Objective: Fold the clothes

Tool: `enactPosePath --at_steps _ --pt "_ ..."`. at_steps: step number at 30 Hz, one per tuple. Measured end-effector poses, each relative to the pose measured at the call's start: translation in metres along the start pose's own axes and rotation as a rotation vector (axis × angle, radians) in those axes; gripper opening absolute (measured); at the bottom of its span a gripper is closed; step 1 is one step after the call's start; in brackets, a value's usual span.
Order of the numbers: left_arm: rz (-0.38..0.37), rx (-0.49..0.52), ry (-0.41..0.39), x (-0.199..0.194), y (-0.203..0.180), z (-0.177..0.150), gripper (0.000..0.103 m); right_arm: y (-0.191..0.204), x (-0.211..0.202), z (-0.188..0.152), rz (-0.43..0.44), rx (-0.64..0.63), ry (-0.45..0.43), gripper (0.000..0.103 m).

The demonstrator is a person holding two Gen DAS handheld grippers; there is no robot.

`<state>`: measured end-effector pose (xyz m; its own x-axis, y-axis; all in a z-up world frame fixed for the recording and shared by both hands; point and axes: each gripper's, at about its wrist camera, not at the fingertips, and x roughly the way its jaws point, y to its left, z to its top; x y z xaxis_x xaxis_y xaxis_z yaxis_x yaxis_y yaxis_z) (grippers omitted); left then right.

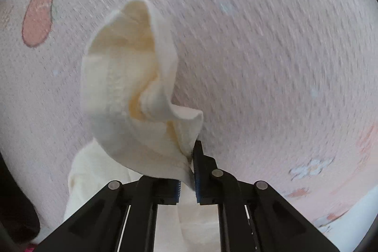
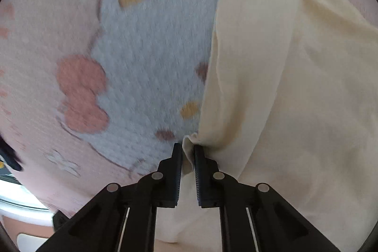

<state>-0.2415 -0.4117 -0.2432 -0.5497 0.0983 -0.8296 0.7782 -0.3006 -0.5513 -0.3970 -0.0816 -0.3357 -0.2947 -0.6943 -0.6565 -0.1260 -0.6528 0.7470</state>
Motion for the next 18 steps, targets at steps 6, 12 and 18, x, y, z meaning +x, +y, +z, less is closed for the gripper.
enactPosePath --at_steps 6,12,18 --pt "-0.072 -0.036 -0.019 0.001 0.013 0.008 0.007 -0.011 -0.022 0.016 0.062 0.042 -0.103 0.007" --pt "-0.186 -0.115 -0.016 0.001 0.033 0.01 0.007 -0.021 -0.027 0.02 0.095 0.071 -0.118 0.007" --pt "-0.186 -0.111 0.077 -0.03 0.078 0.04 0.017 -0.01 -0.041 0.036 0.046 0.034 -0.067 0.071"
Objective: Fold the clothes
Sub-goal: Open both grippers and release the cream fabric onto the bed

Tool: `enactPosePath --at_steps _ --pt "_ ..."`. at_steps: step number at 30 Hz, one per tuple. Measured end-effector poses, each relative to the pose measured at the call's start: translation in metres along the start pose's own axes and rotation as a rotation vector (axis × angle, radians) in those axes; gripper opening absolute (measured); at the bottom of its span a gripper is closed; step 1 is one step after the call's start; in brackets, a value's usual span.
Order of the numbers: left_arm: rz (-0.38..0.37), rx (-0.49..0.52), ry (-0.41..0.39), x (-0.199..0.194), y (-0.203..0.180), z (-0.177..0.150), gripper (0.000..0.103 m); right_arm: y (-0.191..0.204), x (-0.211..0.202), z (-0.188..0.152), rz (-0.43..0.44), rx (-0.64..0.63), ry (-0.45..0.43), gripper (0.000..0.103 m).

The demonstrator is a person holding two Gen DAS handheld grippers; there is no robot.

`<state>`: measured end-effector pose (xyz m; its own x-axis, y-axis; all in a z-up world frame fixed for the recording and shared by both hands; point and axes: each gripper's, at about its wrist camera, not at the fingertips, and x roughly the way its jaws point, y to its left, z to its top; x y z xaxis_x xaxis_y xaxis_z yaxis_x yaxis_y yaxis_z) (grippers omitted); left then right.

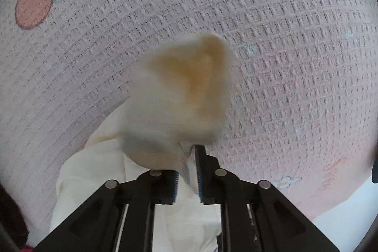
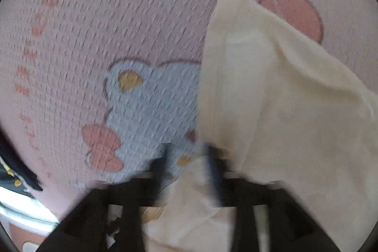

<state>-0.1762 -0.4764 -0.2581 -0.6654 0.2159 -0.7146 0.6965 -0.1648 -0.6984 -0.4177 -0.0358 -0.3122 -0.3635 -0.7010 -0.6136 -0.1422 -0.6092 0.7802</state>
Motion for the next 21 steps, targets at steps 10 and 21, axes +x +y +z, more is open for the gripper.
enactPosePath --at_steps 10,21 --pt "-0.05 0.049 0.038 -0.056 -0.015 -0.025 0.081 0.044 -0.05 -0.025 -0.326 -0.124 0.081 0.075" --pt "-0.069 0.063 0.152 -0.09 -0.014 -0.085 0.081 0.064 -0.149 -0.058 -0.412 -0.28 0.117 0.075"
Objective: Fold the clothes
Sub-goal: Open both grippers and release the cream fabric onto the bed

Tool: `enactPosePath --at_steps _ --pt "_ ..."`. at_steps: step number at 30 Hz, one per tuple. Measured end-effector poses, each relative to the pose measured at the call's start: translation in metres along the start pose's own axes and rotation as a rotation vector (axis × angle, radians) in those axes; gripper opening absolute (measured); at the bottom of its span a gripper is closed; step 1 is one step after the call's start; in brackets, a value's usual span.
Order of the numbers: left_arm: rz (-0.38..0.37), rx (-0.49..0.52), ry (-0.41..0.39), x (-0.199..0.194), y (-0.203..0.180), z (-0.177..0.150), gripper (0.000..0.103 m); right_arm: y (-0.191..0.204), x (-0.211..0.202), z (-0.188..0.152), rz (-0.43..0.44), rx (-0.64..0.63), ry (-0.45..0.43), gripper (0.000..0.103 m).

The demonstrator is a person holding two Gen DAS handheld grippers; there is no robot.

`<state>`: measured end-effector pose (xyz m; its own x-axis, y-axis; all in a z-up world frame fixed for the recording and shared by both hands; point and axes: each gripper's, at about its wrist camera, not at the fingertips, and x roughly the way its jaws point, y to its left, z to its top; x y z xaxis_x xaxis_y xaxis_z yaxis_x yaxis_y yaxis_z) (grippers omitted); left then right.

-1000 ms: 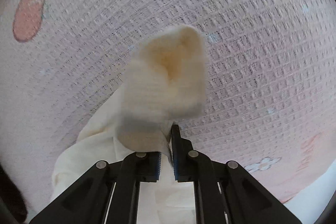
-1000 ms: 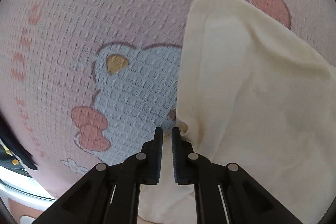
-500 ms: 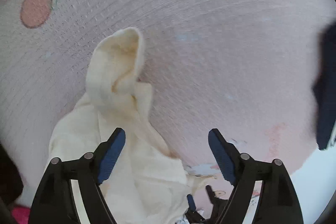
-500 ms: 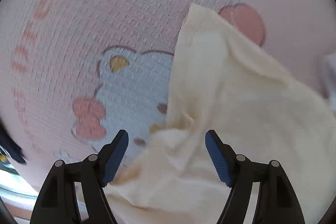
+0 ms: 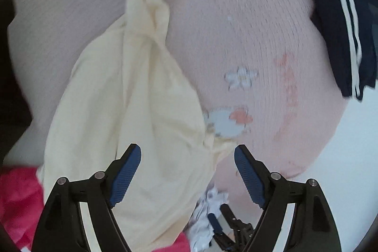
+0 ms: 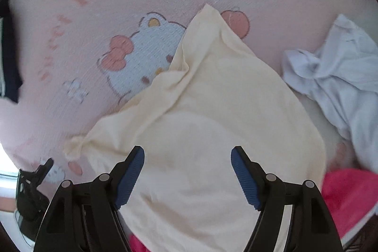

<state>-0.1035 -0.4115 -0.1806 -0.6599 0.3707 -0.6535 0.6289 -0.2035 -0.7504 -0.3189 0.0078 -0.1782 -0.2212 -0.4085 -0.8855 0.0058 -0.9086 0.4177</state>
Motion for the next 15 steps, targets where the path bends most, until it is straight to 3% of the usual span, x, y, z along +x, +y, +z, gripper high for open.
enactPosePath --at_steps 3,8,15 --pt "0.048 0.066 0.033 0.022 -0.044 -0.026 0.081 0.017 -0.022 -0.011 -0.024 -0.042 -0.03 0.075" --pt "0.072 0.212 0.129 0.009 -0.035 -0.06 0.081 0.016 -0.057 -0.046 -0.026 -0.086 -0.057 0.075" --pt "0.034 0.368 0.177 -0.036 -0.021 -0.092 0.081 -0.015 -0.079 -0.096 -0.049 -0.079 -0.067 0.076"
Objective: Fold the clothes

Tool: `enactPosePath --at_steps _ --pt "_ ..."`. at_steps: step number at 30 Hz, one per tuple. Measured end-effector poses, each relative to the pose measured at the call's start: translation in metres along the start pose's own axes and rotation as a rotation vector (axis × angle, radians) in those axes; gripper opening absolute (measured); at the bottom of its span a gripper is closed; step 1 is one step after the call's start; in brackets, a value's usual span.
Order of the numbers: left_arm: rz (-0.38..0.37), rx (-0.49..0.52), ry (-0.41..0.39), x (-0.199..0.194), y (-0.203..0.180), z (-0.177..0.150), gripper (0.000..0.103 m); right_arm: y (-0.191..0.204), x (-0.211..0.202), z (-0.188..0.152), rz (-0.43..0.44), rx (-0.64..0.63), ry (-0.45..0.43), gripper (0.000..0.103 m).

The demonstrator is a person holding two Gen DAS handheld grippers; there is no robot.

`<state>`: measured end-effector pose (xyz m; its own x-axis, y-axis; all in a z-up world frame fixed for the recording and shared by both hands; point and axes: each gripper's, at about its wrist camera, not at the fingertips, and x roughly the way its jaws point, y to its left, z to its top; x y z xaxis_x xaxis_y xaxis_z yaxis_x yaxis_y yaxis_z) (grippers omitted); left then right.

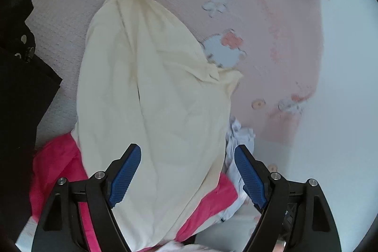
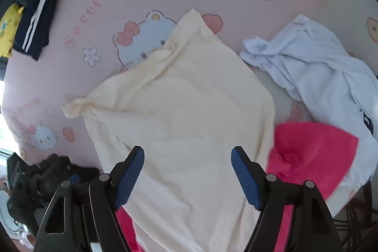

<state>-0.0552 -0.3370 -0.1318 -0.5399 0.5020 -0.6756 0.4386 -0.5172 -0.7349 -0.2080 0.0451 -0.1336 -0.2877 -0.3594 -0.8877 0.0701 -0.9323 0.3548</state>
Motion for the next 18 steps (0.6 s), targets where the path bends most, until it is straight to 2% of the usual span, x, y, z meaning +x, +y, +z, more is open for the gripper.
enactPosePath --at_steps 4,9,14,18 --pt "-0.04 0.073 0.024 0.033 -0.018 -0.028 0.081 -0.013 -0.011 -0.031 0.017 -0.009 -0.019 0.076" --pt "-0.034 0.185 0.01 0.023 -0.025 -0.066 0.081 -0.03 -0.021 -0.075 0.057 0.003 -0.057 0.076" --pt "-0.03 0.315 0.003 0.024 -0.037 -0.11 0.081 -0.039 -0.023 -0.1 0.086 -0.013 -0.09 0.076" --pt "-0.094 0.34 -0.037 0.025 -0.037 -0.142 0.081 -0.042 -0.02 -0.12 0.126 -0.021 -0.114 0.076"
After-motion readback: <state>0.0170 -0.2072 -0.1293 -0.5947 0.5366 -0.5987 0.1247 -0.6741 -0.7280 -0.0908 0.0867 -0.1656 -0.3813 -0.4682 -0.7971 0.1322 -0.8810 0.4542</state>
